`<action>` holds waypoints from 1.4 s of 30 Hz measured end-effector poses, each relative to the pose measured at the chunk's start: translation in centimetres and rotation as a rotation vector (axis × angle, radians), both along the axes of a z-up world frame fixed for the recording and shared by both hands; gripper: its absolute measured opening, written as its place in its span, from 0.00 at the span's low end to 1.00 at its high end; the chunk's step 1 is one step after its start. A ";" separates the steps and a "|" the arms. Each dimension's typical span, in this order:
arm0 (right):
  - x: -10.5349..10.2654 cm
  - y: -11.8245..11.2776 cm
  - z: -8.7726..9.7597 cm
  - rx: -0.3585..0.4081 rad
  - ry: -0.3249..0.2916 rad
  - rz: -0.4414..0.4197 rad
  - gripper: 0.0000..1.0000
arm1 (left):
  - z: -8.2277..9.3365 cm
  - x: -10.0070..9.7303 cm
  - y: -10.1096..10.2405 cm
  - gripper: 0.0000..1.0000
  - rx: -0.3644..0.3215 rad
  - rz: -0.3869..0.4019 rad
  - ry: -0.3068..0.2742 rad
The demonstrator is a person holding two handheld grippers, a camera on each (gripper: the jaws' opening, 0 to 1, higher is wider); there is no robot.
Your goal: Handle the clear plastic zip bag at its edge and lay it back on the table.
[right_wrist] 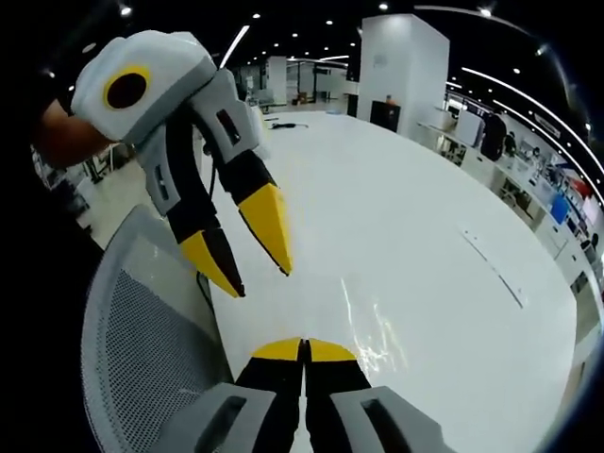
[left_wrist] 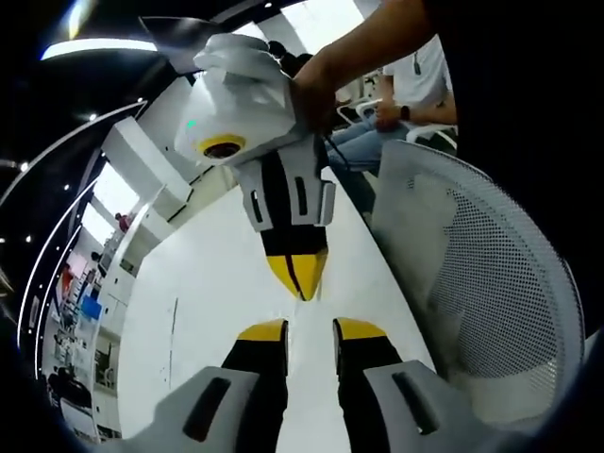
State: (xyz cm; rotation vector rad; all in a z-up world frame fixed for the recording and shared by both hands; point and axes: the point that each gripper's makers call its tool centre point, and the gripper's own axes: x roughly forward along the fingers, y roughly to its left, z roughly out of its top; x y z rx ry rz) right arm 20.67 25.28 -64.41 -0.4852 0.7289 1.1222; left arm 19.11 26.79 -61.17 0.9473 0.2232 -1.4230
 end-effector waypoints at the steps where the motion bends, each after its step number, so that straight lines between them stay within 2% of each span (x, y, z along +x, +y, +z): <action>1: 0.0 0.0 0.0 0.000 0.002 -0.002 0.00 | -0.1 0.0 -0.1 0.17 -0.004 -0.002 0.005; 18: -0.2 0.2 -0.2 0.004 0.013 -0.016 0.00 | -0.9 -0.5 -0.5 0.13 -0.002 -0.025 0.034; 25: 0.0 0.2 -0.1 0.004 0.013 -0.008 0.00 | -1.6 0.0 -0.7 0.10 0.017 -0.025 0.027; 28: 0.1 0.4 0.0 0.005 0.011 -0.005 0.00 | -2.2 0.4 -0.8 0.05 0.041 -0.028 0.013; 33: 0.4 0.4 0.4 0.006 0.000 -0.007 0.00 | -3.1 0.7 -0.8 0.04 0.076 -0.037 -0.006; 35: 0.4 0.5 0.5 0.007 -0.002 -0.009 0.00 | -3.1 0.9 -0.8 0.00 0.078 -0.042 -0.024; 42: 0.3 0.5 0.7 0.013 -0.005 -0.017 0.00 | -3.4 0.9 -0.6 0.00 0.091 -0.047 -0.027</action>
